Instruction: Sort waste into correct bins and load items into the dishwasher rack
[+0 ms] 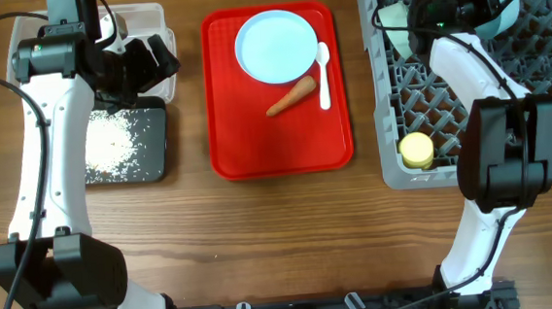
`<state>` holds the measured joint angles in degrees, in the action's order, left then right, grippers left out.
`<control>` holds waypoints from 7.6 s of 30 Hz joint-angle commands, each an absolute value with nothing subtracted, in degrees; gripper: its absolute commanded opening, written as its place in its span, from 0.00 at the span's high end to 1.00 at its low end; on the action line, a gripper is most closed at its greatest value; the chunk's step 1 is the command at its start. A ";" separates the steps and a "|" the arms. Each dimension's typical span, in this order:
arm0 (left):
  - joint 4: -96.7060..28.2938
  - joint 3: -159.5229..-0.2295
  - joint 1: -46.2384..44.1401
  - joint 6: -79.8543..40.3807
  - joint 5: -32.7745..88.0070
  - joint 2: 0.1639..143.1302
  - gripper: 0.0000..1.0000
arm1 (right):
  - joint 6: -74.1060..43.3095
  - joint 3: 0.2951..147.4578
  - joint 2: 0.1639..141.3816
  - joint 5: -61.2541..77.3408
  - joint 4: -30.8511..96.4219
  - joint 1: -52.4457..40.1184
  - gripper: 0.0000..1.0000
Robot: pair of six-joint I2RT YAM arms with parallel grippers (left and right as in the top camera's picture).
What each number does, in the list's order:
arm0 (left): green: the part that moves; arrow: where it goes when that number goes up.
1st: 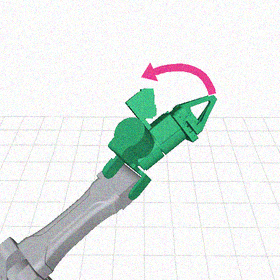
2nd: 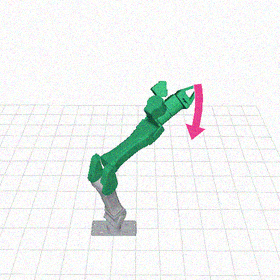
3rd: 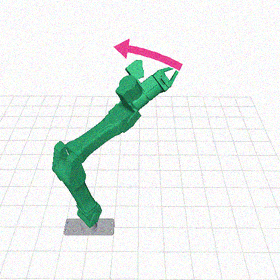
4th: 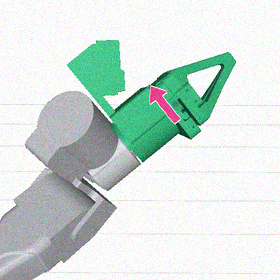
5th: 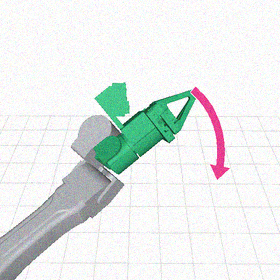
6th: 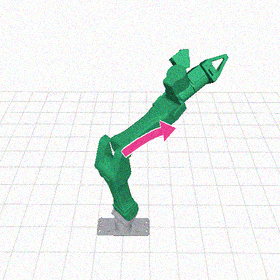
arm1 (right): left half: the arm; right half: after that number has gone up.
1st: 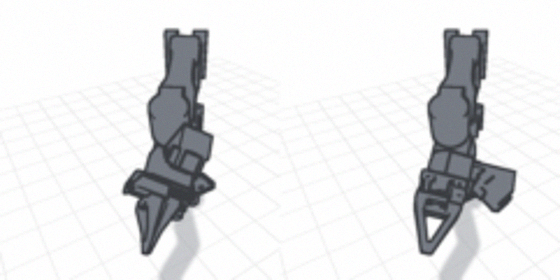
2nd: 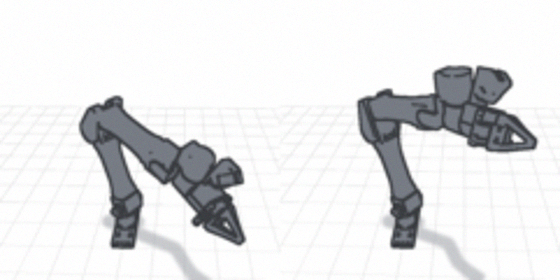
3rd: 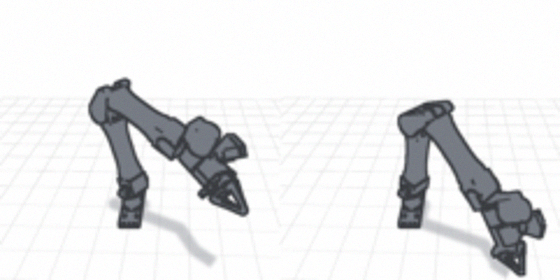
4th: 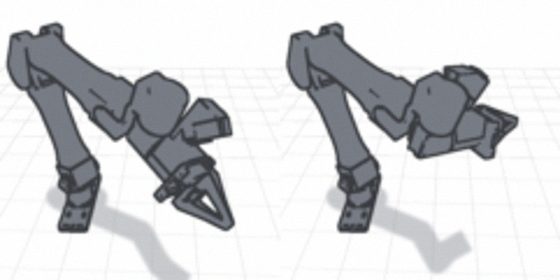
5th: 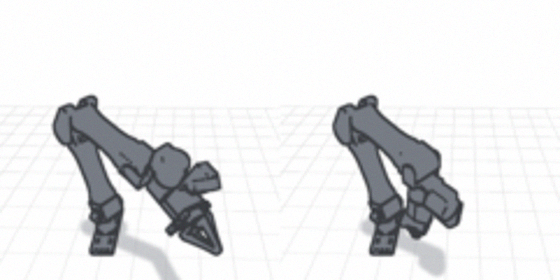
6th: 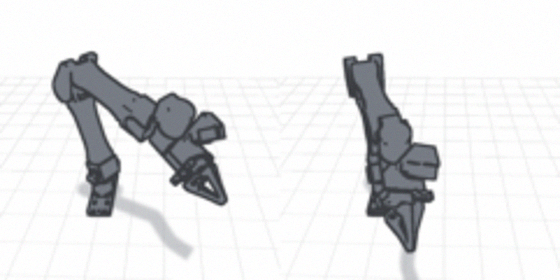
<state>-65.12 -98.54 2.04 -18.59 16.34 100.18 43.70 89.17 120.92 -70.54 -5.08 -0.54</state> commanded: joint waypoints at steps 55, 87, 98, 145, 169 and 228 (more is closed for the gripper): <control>-65.01 -99.13 2.11 -18.65 16.40 99.92 0.00 | -25.96 89.25 90.32 6.90 32.32 22.31 0.00; -65.01 -99.13 2.11 -18.65 16.40 99.92 0.00 | -28.64 89.23 106.69 10.31 29.58 25.74 0.26; -64.99 -99.13 2.11 -18.65 16.40 99.92 0.00 | -33.06 89.23 109.89 2.44 28.16 25.76 0.45; -64.99 -99.13 2.11 -18.65 16.40 99.92 0.00 | -22.24 90.30 92.20 -25.41 27.79 14.70 0.96; -64.99 -99.13 2.11 -18.65 16.40 99.92 0.00 | 51.22 90.37 120.68 -83.20 -13.50 -4.10 0.96; -64.99 -99.13 2.11 -18.65 16.40 99.92 0.00 | 43.53 88.79 126.98 -67.07 -9.78 -3.44 0.96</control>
